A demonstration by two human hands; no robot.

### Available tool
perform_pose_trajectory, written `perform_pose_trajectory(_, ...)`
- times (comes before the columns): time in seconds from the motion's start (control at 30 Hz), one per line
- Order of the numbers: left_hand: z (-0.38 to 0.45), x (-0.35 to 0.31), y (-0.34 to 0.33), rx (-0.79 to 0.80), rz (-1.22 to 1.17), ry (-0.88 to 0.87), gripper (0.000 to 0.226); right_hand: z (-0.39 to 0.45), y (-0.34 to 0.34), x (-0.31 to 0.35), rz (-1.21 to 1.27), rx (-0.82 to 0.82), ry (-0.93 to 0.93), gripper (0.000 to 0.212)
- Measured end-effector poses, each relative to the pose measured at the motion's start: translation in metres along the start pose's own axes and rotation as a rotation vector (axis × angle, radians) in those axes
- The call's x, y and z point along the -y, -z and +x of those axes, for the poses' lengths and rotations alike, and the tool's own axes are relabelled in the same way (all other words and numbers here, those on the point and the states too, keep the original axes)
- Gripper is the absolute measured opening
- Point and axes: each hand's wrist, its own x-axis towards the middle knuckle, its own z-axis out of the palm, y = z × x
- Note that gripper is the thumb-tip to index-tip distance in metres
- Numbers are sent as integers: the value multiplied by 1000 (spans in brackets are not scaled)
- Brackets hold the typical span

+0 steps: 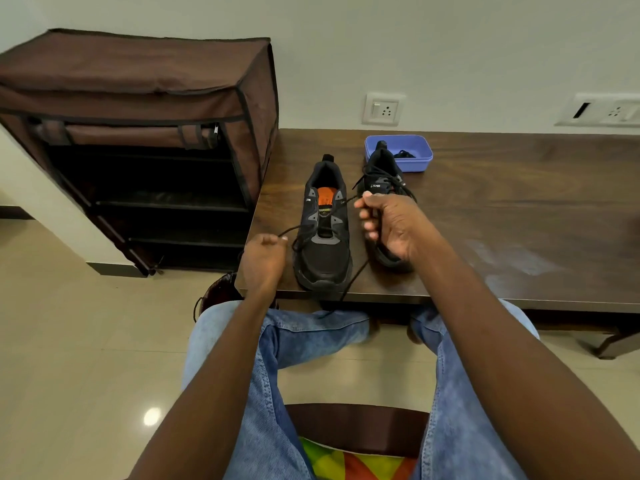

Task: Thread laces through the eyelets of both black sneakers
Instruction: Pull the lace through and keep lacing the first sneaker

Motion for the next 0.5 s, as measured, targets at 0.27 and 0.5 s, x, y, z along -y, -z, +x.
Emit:
perform_pose_trajectory(0.27,-16,-35,-1,544,-80,-457,14,-2,-13,-4,-391,249,-105,25)
perform_pose_trajectory(0.5,12,-7,20,-193,-314,-84,12,8,18,12,-329,43,-50,24)
